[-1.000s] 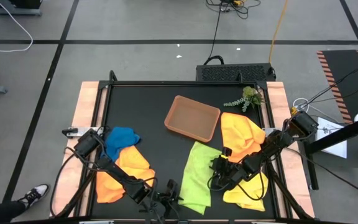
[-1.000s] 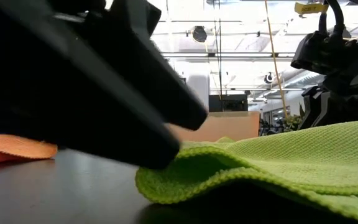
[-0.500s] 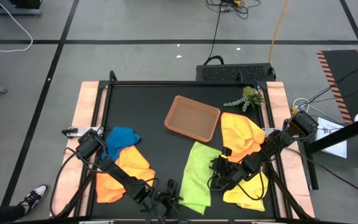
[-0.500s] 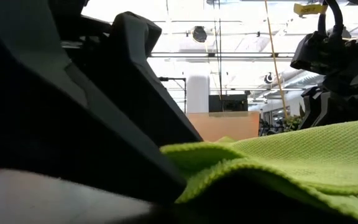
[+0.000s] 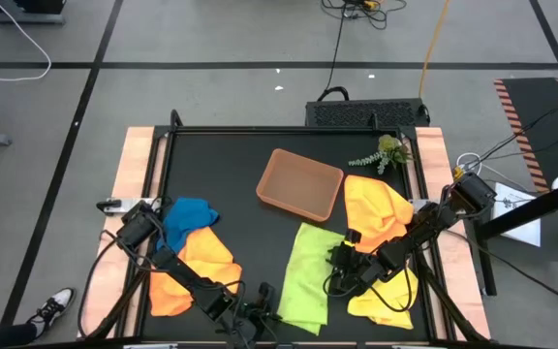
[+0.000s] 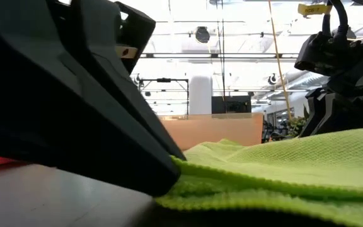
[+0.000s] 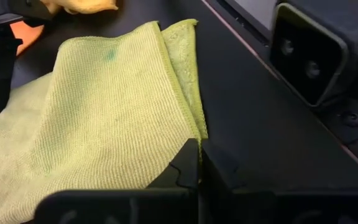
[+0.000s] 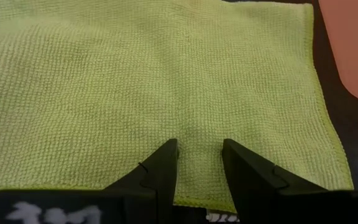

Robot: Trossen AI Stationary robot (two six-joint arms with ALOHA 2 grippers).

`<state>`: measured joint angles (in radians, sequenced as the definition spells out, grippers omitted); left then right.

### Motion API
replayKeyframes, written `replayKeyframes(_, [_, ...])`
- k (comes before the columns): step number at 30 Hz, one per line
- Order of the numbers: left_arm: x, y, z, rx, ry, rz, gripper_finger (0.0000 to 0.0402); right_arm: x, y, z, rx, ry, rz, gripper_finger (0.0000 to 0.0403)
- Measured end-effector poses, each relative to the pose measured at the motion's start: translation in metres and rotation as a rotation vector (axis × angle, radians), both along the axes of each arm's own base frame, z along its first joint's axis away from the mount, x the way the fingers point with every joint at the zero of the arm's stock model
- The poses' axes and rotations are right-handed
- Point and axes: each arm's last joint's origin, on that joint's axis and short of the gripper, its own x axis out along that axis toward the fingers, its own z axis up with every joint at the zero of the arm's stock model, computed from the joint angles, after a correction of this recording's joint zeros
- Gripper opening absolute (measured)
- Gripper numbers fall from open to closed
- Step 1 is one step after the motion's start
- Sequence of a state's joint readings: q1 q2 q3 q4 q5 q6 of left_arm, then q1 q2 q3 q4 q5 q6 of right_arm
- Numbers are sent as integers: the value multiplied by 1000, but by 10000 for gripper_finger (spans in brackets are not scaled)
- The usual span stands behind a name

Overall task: Fold microfiber towels
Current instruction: Fold the green microfiber towel

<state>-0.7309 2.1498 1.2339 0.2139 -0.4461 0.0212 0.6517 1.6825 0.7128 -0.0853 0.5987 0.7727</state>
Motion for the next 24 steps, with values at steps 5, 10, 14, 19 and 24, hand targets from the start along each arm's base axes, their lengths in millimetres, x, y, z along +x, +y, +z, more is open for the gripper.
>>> replayKeyframes(5, [-3, -4, 0, 0, 0, -11, 11, 2, -3, 0, 11, 9, -9, 126])
replayKeyframes(10, [-7, -8, 0, 9, -2, -31, 9, 5, -8, 0, 16, 21, -24, 126])
replayKeyframes(14, [-9, -10, 0, 21, -4, -46, 10, 6, -10, 0, 14, 24, -29, 126])
replayKeyframes(19, [-9, -10, 0, 20, -4, -45, 8, 6, -11, 0, 9, 26, -23, 126])
replayKeyframes(24, [-6, -6, 0, -15, 3, -13, 44, 7, -10, 0, 10, 20, -18, 126])
